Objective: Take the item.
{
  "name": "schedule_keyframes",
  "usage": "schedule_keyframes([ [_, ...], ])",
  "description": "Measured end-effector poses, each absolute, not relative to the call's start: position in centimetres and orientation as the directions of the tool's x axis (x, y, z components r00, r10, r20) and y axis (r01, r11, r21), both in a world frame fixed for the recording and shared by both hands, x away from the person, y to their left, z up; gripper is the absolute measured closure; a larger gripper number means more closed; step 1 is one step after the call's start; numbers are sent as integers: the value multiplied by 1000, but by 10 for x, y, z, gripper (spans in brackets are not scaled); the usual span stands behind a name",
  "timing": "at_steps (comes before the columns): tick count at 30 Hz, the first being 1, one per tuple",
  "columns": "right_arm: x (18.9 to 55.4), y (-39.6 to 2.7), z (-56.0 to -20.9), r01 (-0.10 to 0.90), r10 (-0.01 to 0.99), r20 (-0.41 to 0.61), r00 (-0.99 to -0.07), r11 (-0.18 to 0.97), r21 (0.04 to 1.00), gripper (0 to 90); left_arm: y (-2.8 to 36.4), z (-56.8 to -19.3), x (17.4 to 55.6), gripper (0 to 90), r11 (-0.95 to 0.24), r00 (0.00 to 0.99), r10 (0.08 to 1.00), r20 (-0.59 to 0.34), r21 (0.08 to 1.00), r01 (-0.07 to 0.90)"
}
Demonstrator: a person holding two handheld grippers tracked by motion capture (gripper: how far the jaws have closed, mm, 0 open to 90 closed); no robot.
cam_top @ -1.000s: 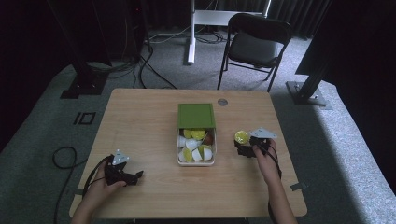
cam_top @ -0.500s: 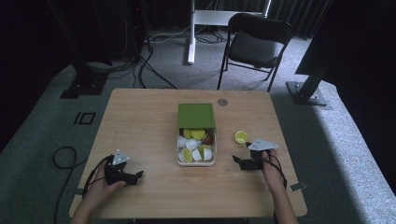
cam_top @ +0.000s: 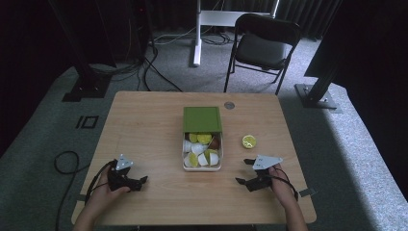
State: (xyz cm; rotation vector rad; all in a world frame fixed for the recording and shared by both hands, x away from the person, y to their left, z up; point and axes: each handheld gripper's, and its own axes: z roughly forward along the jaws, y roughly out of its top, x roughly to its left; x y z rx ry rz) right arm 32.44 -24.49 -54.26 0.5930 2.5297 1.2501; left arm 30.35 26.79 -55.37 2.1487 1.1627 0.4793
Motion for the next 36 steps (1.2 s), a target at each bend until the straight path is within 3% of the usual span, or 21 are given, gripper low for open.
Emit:
schedule_keyframes([
  [7, 314, -241, -547, 173, 359, -62, -931, 584, 793, 164, 268, -554, 303, 10, -403, 542, 840, 15, 685, 607],
  [30, 297, -271, -558, 185, 377, -93, -921, 637, 748, 163, 268, -554, 303, 10, -403, 542, 840, 15, 685, 607],
  [36, 294, -273, -559, 265, 388, -3, -921, 635, 726, 121, 268, -554, 303, 10, -403, 542, 840, 15, 685, 607],
])
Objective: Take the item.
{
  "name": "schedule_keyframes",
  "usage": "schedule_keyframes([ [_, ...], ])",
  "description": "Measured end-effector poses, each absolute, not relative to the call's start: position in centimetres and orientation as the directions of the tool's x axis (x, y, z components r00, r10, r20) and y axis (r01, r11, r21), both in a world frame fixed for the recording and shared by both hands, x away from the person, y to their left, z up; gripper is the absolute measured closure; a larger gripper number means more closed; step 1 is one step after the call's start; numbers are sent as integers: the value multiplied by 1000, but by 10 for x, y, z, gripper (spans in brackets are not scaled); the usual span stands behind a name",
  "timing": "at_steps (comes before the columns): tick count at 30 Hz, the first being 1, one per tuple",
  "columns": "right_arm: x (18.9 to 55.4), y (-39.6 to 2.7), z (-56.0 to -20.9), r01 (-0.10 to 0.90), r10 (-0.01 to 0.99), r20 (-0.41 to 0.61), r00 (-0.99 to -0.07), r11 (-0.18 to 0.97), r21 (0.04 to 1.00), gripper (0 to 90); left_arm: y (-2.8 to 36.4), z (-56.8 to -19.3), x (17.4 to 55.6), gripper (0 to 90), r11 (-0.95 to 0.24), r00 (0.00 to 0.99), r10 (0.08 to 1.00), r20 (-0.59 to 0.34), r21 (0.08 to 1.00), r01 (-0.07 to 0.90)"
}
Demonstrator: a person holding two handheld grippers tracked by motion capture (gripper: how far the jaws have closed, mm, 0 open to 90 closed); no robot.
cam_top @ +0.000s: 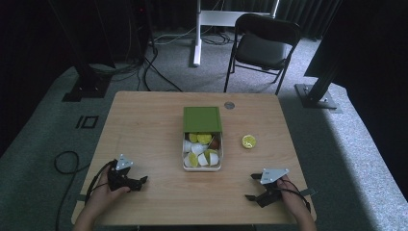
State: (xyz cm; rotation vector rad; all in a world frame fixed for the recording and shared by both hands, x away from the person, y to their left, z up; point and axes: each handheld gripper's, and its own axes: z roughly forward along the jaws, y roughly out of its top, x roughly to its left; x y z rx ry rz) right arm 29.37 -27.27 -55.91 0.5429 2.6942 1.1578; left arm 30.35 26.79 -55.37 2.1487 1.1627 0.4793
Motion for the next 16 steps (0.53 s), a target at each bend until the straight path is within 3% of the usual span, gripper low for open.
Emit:
schedule_keyframes([
  [16, 293, -272, -559, 274, 400, -2, -917, 631, 726, 121, 268, -554, 303, 10, -403, 542, 840, 15, 685, 607],
])
